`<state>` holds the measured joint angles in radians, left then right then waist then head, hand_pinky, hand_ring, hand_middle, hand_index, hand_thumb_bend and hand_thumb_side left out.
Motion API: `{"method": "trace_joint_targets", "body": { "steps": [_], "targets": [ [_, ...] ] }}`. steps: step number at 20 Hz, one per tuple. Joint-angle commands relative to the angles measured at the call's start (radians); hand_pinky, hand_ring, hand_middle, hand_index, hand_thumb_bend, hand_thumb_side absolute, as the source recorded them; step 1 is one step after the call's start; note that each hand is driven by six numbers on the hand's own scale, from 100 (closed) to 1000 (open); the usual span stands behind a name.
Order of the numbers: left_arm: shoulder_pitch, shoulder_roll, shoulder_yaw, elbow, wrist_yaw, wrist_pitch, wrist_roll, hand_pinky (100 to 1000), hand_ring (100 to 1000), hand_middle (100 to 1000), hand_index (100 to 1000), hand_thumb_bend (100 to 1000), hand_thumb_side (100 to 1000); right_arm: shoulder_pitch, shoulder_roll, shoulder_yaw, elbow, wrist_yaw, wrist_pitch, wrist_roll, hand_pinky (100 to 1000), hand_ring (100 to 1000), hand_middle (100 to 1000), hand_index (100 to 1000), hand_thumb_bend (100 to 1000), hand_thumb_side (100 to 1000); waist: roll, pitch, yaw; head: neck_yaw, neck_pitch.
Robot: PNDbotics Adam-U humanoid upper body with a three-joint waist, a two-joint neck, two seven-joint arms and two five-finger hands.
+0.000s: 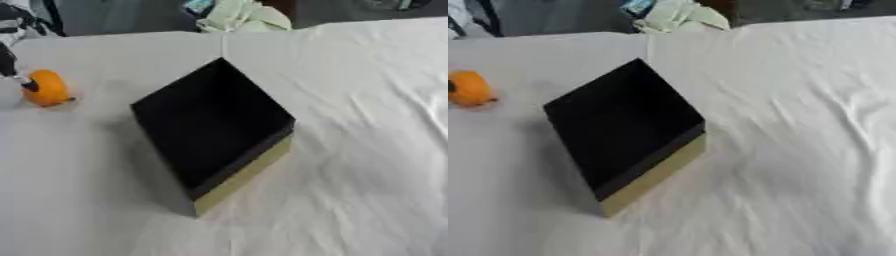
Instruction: Pick up objects on the table and place them in the box.
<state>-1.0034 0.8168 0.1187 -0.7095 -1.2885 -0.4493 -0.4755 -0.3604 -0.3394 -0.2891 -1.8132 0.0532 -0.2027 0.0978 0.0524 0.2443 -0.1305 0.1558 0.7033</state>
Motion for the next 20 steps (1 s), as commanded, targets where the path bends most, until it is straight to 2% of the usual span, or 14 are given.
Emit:
{"method": "trace_joint_targets", "body": {
  "steps": [1, 5, 7, 12, 14, 20],
  "targets": [
    [-0.022, 0.030, 0.006, 0.001, -0.021, 0.003, 0.006, 857, 882, 864, 886, 839, 254, -0.010, -0.029, -0.008, -0.009, -0.007, -0.003, 0.003, 686, 562, 590, 819, 100, 852, -0.001, -0.012, -0.002, 0.006, 0.004],
    [-0.021, 0.023, 0.003, 0.021, -0.040, 0.010, 0.015, 854, 885, 864, 889, 848, 254, -0.012, -0.029, -0.009, -0.007, -0.008, -0.004, 0.003, 685, 561, 590, 819, 100, 849, -0.001, -0.002, -0.005, 0.012, -0.002],
    [-0.019, 0.019, 0.000, 0.026, -0.057, 0.018, 0.031, 852, 885, 861, 882, 849, 213, -0.013, -0.030, -0.011, -0.006, -0.009, -0.004, 0.003, 685, 561, 589, 819, 100, 858, -0.001, 0.005, -0.006, 0.015, -0.006],
    [-0.016, 0.009, -0.001, 0.048, -0.082, 0.035, 0.075, 814, 865, 846, 876, 770, 137, -0.016, -0.028, -0.013, -0.003, -0.011, -0.006, 0.002, 685, 560, 589, 820, 100, 862, -0.002, 0.018, -0.008, 0.018, -0.013],
    [-0.015, 0.007, -0.004, 0.051, -0.093, 0.044, 0.088, 831, 869, 849, 874, 786, 105, -0.018, -0.027, -0.013, -0.003, -0.011, -0.006, 0.003, 685, 560, 589, 820, 100, 862, -0.003, 0.021, -0.008, 0.019, -0.016],
    [-0.011, -0.002, -0.007, 0.069, -0.159, 0.070, 0.120, 836, 872, 855, 874, 780, 100, -0.021, -0.027, -0.014, -0.002, -0.013, -0.008, 0.004, 685, 560, 588, 820, 100, 864, -0.005, 0.031, -0.011, 0.024, -0.027]
  ]
}}
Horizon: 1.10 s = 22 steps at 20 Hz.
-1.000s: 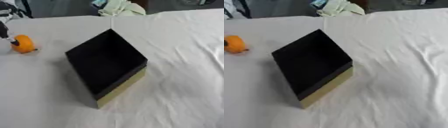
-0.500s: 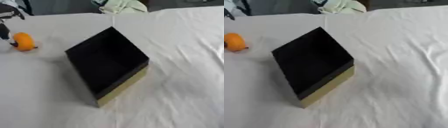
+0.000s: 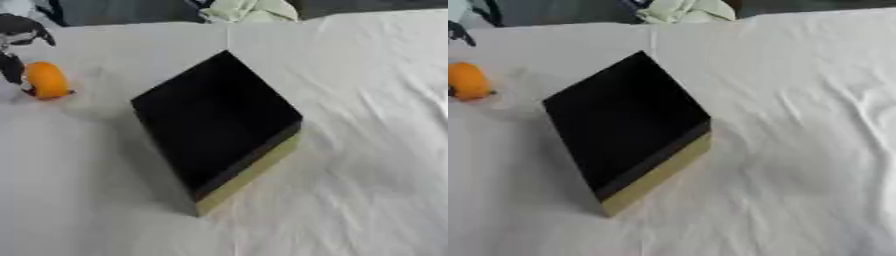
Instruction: Pick up objects on the table and place them in the box.
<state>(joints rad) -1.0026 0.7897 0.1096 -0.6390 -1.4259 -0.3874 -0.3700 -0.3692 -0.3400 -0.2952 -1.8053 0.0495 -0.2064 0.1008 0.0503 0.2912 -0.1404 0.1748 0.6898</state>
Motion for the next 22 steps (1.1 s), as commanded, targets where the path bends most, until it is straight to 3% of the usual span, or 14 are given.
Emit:
{"method": "trace_joint_targets", "body": {
  "steps": [1, 13, 15, 22],
  "targets": [
    [-0.012, 0.024, 0.003, 0.001, -0.028, 0.013, 0.020, 836, 872, 855, 874, 776, 100, -0.012, -0.026, -0.008, -0.009, -0.010, -0.004, 0.001, 685, 560, 588, 820, 100, 865, -0.003, -0.015, -0.001, 0.006, -0.015],
    [-0.009, 0.017, 0.015, 0.041, -0.063, 0.062, 0.039, 811, 855, 837, 858, 697, 100, -0.015, -0.024, -0.008, -0.004, -0.014, -0.008, 0.009, 686, 560, 588, 821, 100, 868, -0.006, -0.006, -0.004, 0.007, -0.025],
    [-0.008, 0.016, 0.018, 0.049, -0.054, 0.059, 0.033, 750, 816, 793, 824, 678, 101, -0.015, -0.024, -0.008, -0.003, -0.014, -0.008, 0.009, 686, 560, 588, 821, 100, 868, -0.007, -0.006, -0.002, 0.007, -0.023],
    [0.003, 0.023, 0.013, 0.048, -0.011, 0.034, 0.008, 376, 574, 573, 655, 610, 100, -0.015, -0.021, -0.007, -0.004, -0.015, -0.009, 0.013, 686, 560, 588, 821, 100, 866, -0.007, -0.009, 0.002, 0.009, -0.021]
  ]
}}
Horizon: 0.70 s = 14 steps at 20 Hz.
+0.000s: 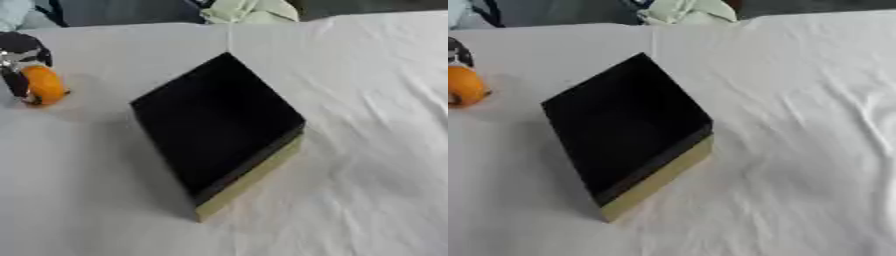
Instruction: Pick up objects on the table and place them in the box.
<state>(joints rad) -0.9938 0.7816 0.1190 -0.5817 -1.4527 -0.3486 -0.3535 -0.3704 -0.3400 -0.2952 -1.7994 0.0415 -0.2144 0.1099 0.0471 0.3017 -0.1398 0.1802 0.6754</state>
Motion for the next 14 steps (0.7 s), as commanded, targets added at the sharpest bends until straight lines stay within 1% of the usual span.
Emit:
{"method": "trace_joint_targets", "body": {
  "steps": [1, 4, 6, 7, 8, 11, 13, 14],
  "targets": [
    [-0.002, 0.032, 0.003, -0.010, 0.022, -0.005, -0.009, 329, 550, 551, 633, 585, 100, -0.014, -0.021, -0.008, -0.010, -0.008, -0.001, 0.004, 686, 560, 588, 821, 100, 866, -0.004, -0.020, 0.001, 0.003, -0.007],
    [0.012, 0.037, -0.005, -0.017, 0.031, -0.001, 0.004, 265, 507, 508, 584, 556, 100, -0.013, -0.019, -0.008, -0.011, -0.008, 0.000, 0.005, 686, 560, 588, 821, 100, 865, -0.004, -0.021, 0.000, 0.003, -0.007],
    [0.019, 0.040, -0.009, -0.025, 0.037, -0.001, 0.018, 253, 499, 500, 575, 552, 100, -0.013, -0.019, -0.008, -0.012, -0.008, 0.001, 0.005, 686, 561, 588, 822, 100, 865, -0.003, -0.023, 0.000, 0.003, -0.007],
    [0.021, 0.042, -0.011, -0.031, 0.040, -0.001, 0.026, 221, 478, 478, 548, 550, 100, -0.012, -0.019, -0.008, -0.012, -0.008, 0.001, 0.006, 686, 561, 588, 822, 100, 864, -0.002, -0.024, 0.001, 0.004, -0.006],
    [0.023, 0.043, -0.013, -0.038, 0.043, -0.001, 0.034, 212, 473, 473, 542, 553, 100, -0.012, -0.018, -0.008, -0.013, -0.009, 0.001, 0.006, 686, 561, 588, 822, 100, 863, -0.002, -0.025, 0.001, 0.004, -0.005],
    [0.028, 0.050, -0.015, -0.054, 0.050, 0.012, 0.062, 171, 460, 463, 533, 631, 100, -0.010, -0.017, -0.008, -0.014, -0.009, 0.003, 0.007, 686, 561, 588, 822, 100, 862, -0.001, -0.029, 0.001, 0.004, -0.005],
    [0.033, 0.053, -0.018, -0.059, 0.049, 0.021, 0.076, 170, 464, 469, 540, 666, 100, -0.008, -0.016, -0.008, -0.015, -0.008, 0.004, 0.008, 687, 561, 588, 822, 100, 862, 0.000, -0.032, 0.001, 0.004, -0.005],
    [0.035, 0.055, -0.019, -0.061, 0.049, 0.023, 0.081, 159, 457, 462, 531, 665, 100, -0.008, -0.016, -0.008, -0.016, -0.008, 0.004, 0.008, 687, 561, 588, 822, 100, 861, 0.001, -0.034, 0.001, 0.003, -0.005]
  ]
}}
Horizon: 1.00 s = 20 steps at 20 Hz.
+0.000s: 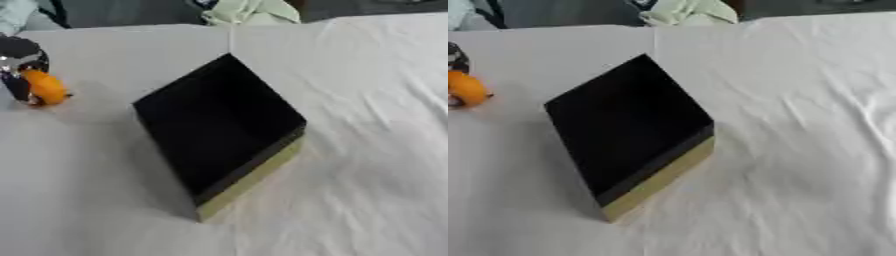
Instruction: Pick up objects on the table and place them in the box.
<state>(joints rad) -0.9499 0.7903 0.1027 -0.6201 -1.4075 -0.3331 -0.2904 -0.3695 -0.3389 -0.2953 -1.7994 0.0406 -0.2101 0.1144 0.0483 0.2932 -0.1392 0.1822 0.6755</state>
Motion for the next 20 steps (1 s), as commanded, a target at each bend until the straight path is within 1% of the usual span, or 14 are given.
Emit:
{"method": "trace_joint_targets", "body": {
  "steps": [1, 2, 3, 7, 12, 20],
  "targets": [
    [-0.008, 0.049, -0.003, -0.027, 0.004, 0.011, 0.025, 138, 439, 442, 508, 658, 100, -0.008, -0.017, -0.009, -0.017, -0.008, 0.001, 0.003, 687, 561, 588, 822, 100, 861, 0.000, -0.027, 0.001, 0.001, -0.005],
    [-0.006, 0.051, -0.003, -0.031, 0.004, 0.016, 0.035, 128, 429, 431, 496, 652, 100, -0.007, -0.017, -0.009, -0.017, -0.008, 0.001, 0.004, 687, 562, 588, 822, 100, 861, 0.001, -0.028, 0.001, 0.001, -0.004],
    [-0.004, 0.052, -0.004, -0.035, 0.003, 0.022, 0.044, 100, 404, 403, 468, 647, 100, -0.006, -0.017, -0.009, -0.017, -0.008, 0.002, 0.004, 687, 562, 588, 822, 100, 860, 0.001, -0.029, 0.001, 0.001, -0.004],
    [0.000, 0.057, -0.006, -0.044, 0.004, 0.037, 0.068, 100, 374, 369, 434, 664, 100, -0.004, -0.016, -0.008, -0.020, -0.009, 0.004, 0.005, 687, 562, 588, 822, 100, 859, 0.003, -0.035, 0.003, 0.000, -0.003],
    [-0.002, 0.061, -0.006, -0.064, 0.018, 0.033, 0.072, 100, 343, 332, 397, 680, 100, -0.002, -0.014, -0.008, -0.022, -0.010, 0.006, 0.006, 687, 562, 588, 822, 100, 857, 0.004, -0.040, 0.004, -0.002, -0.003],
    [-0.006, 0.062, -0.007, -0.119, 0.069, 0.005, 0.061, 100, 311, 296, 358, 658, 100, 0.001, -0.012, -0.007, -0.026, -0.009, 0.011, 0.008, 687, 563, 588, 823, 100, 855, 0.008, -0.052, 0.004, -0.004, 0.002]
  ]
}}
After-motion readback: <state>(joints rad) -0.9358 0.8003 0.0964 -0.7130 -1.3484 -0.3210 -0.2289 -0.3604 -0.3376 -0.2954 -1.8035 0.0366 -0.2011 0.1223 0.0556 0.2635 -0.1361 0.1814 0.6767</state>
